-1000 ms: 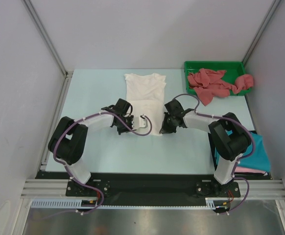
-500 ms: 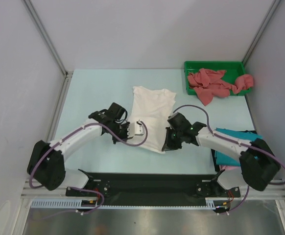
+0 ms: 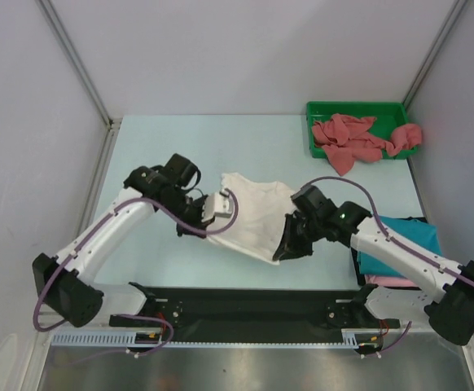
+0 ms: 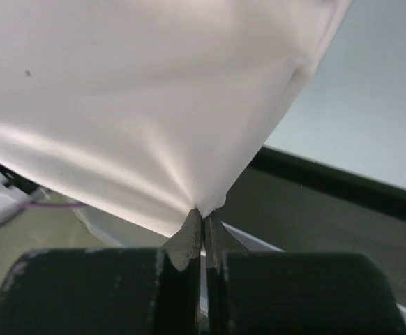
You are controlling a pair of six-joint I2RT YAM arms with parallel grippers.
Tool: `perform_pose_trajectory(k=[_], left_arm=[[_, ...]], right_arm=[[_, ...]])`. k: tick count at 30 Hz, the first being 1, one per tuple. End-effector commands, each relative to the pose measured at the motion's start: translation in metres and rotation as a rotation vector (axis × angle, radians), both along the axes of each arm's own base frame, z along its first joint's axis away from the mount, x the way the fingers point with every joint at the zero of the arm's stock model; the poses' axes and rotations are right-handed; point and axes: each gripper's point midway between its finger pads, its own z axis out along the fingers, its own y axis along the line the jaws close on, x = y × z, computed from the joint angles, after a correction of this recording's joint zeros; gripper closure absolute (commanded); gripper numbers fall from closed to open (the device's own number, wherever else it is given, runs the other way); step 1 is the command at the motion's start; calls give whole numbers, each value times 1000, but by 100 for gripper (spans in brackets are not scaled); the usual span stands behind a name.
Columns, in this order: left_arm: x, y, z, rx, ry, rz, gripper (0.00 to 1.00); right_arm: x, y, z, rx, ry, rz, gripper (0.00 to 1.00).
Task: Fold and stack the t-shirts
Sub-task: Fold the tshirt
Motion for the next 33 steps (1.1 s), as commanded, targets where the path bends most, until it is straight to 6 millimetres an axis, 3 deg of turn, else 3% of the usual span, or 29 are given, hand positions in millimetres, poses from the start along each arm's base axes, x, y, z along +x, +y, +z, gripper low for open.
perform_pose_trajectory(k=[1,3,4,5,6,7,8,9,14,19,23,26,30,31,33], left_arm=[[59,-7,9,-27,-5,94,100],[95,-15,18,-48,-37,136,100],[113,-14,3,-27,19,180,100],[133,-19,14,-47,-17,197,99],[146,-20,14,-48,-17,217,100],[162,-22,-1,-27,27,253,99],[186,-27,11,-43,-35,275,100],[198,-29,8,-39,-42,297,100],[262,-37,-12,-7,-85,391,100],[300,-41,-24,-15,-130,474,100],[316,-40,-39,2,-149,507,100],[325,-35,-52,34,-162,543,100],[335,-37,-64,35,-159,596,98],[336,-38,-66,27,-148,613,76],[343,-39,-69,23,-158,641,57]], right_arm=[[47,-30,3,-29,-33,-82,100],[79,-34,-4,-23,-62,-97,100],[106,-42,-1,3,-93,-151,100],[120,-45,-2,4,-114,-153,100],[135,-50,-15,-20,-92,-175,100],[154,-51,-8,-8,-131,-194,100],[170,-59,-12,-9,-133,-226,100],[181,-62,-23,-25,-113,-240,100],[233,-74,-31,-15,-141,-317,100],[269,-85,-41,-12,-155,-397,100],[283,-86,-65,-24,-114,-417,100],[298,-86,-67,-28,-128,-435,100],[322,-92,-75,-69,-149,-471,84],[329,-95,-74,-88,-166,-488,65],[338,-104,-73,-106,-178,-508,54]])
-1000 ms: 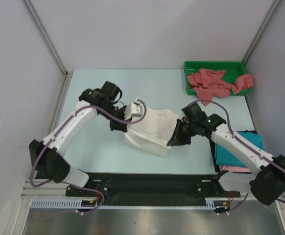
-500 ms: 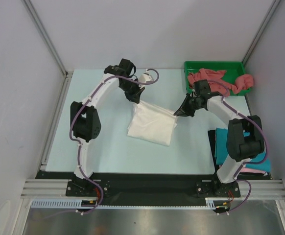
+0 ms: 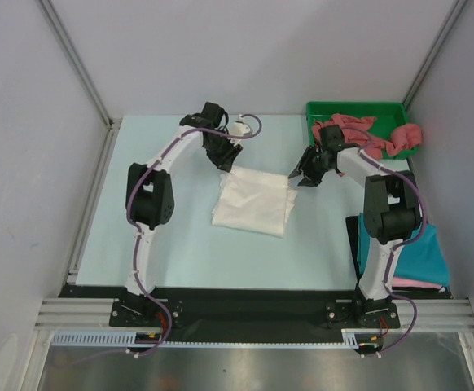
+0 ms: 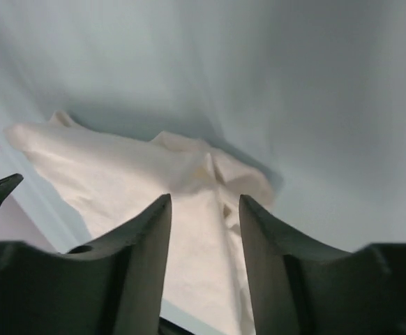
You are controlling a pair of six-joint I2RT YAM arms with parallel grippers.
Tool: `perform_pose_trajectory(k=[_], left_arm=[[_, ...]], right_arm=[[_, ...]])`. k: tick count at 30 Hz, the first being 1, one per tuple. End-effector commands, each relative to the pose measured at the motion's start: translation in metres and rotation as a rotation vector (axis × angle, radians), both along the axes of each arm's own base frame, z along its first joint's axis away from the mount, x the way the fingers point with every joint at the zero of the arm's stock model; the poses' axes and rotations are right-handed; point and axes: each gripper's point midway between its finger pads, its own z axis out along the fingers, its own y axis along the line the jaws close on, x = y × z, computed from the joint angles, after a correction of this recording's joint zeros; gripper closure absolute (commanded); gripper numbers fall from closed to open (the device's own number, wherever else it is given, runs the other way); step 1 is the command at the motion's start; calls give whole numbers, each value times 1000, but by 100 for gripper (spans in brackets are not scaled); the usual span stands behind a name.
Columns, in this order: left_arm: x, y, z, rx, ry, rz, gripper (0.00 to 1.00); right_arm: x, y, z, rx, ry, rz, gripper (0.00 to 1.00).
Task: Fold and stack the t-shirts
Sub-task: Fold the tshirt, then neatly place the folded tshirt to the corner
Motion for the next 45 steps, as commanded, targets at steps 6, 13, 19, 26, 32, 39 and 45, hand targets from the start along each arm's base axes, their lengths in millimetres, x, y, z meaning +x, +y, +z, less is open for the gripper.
perform_pose_trajectory(k=[6,13,19,26,32,39,45], left_arm=[[52,34,59,-62,-195,310,48],[8,26,29,-113,-101,337,43],[-13,28,12,-126,-35,367,31],[-31,36,23,-128,-68,346,30],[-36,43,22,-133,-79,353,30],[-22,33,-10,-132,39,401,30],[-10,37,-3,-214,59,539,18]], right_arm=[[23,-39,46,-206,-178,-116,49],[-41,8,31,-246,-149,14,28],[-75,25,-8,-220,-44,37,19],[-81,45,-33,-161,-23,116,21],[-57,41,-55,-194,-45,136,24],[-37,41,-55,-352,-85,225,23],[-27,30,-35,-391,-127,189,16]])
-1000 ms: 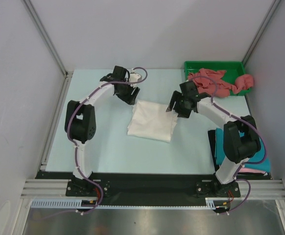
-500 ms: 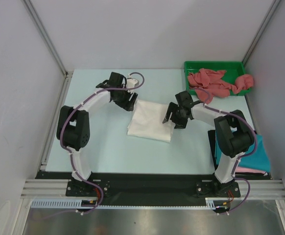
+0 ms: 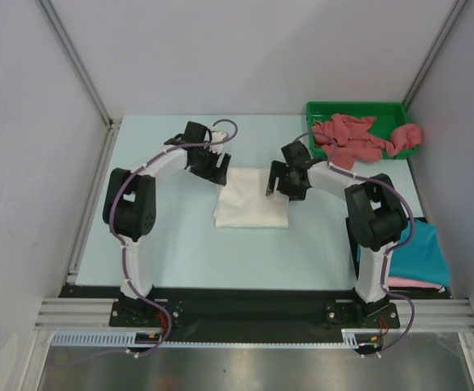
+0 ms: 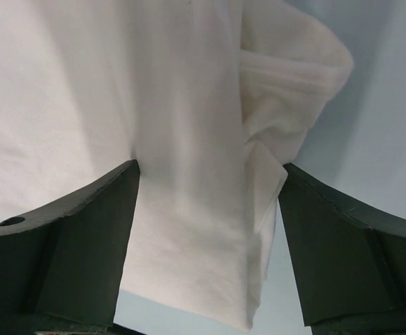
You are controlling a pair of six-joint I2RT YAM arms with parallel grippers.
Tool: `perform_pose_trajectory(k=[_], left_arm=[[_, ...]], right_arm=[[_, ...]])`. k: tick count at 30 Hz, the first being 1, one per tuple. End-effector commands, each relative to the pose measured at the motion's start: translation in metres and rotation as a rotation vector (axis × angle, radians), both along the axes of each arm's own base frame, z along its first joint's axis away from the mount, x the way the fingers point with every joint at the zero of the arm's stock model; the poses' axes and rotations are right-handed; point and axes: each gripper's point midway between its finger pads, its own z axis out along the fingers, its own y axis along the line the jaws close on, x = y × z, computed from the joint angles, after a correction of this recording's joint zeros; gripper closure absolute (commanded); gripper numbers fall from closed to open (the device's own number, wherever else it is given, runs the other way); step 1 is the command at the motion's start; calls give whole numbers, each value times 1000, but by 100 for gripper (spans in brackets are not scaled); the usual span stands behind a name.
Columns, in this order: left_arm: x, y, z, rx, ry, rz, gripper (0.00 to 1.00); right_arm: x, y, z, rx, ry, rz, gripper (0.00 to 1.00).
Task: Fold and stack the t-shirts
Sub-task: Neatly place the folded tshirt to the corner
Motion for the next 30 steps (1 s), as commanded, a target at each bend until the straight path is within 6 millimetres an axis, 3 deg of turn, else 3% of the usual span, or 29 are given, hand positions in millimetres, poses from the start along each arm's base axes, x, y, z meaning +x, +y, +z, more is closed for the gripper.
perform_pose_trajectory(k=[1,5,7,9,14,19,20,21,22,25,26,27,30], left_arm=[[13,-2,33,-109,-43,108,17],[11,-5,28,-159,-32,170,15],[17,-8,23,-167,-24,176,16],[14,-11,1,-163,47,185,18],[19,-26,-4,-240,80,185,29],[25,-40,-11,-302,121,178,48],[25,-41,-11,-313,126,178,57],[28,-44,-9,-332,114,171,61],[27,-48,-8,-357,120,154,65],[35,-53,-1,-384,98,147,84],[36,-53,2,-383,91,149,100],[36,-51,3,-383,85,152,100],[36,-46,7,-391,57,156,100]], right_arm=[[9,-26,4,-97,-28,-39,15],[24,-25,5,-68,-58,-44,14],[24,-17,-5,-47,-33,-16,15],[28,-7,-6,-23,-34,4,16],[37,-4,-14,-23,-38,1,22],[41,3,-19,1,-41,18,43],[43,4,-18,4,-49,24,48],[43,6,-17,5,-58,34,61],[44,8,-17,6,-65,40,67],[46,6,-14,13,-74,41,86],[45,4,-14,13,-69,39,90],[45,2,-14,9,-72,42,98],[46,0,-5,16,-94,70,100]])
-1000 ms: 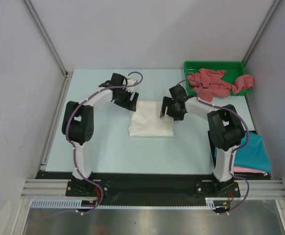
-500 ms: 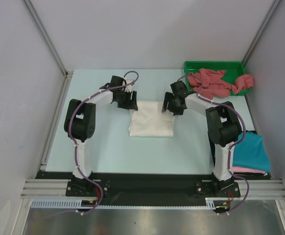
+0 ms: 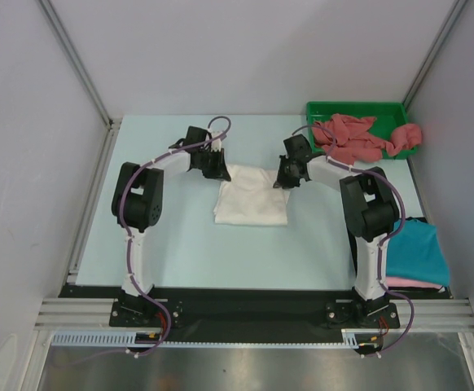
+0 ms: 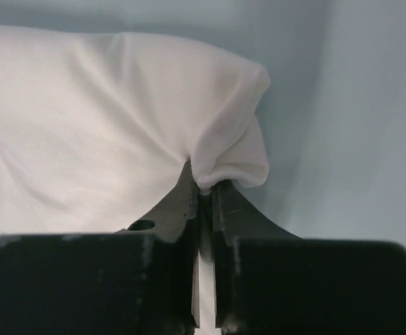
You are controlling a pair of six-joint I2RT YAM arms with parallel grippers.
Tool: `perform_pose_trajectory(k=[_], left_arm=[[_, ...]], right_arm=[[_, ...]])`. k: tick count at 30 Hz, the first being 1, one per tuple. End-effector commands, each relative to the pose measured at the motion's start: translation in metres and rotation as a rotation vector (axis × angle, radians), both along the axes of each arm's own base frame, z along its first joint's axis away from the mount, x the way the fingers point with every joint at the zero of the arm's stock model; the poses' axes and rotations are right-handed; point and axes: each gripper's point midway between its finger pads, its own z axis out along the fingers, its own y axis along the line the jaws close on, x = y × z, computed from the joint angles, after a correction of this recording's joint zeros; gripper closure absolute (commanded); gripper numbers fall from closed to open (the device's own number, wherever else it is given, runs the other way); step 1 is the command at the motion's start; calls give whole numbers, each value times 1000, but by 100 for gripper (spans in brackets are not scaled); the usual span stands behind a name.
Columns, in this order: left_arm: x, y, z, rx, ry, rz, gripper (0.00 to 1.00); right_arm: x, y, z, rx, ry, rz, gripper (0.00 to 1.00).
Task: Fold and stack the t-shirts
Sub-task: Neatly place the folded tshirt to the corner
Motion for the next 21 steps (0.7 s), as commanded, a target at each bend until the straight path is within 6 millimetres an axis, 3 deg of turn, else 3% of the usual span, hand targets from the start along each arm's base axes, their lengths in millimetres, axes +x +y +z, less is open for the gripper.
perform_pose_trajectory(k=[1,2,4,7,8,12,16,21], left_arm=[[15,-3,28,-64,-98,4,100],[16,-1,27,-59,-97,11,100],[15,2,23,-44,-87,17,99],[11,7,17,-27,-72,36,98],[12,6,18,-34,-74,40,99],[8,6,19,-39,-70,37,99],[7,8,18,-28,-75,34,99],[5,8,16,-26,-71,28,97]], right_arm=[[1,-2,3,-9,-30,59,93],[2,-2,7,8,-20,67,58],[2,-7,10,-3,2,48,26],[-5,-21,18,-40,4,-3,4],[-6,-25,29,-34,-9,-50,3],[-27,-24,38,-29,-16,-105,3],[-52,-18,17,-50,46,-120,3],[-53,1,-1,13,72,-54,15]])
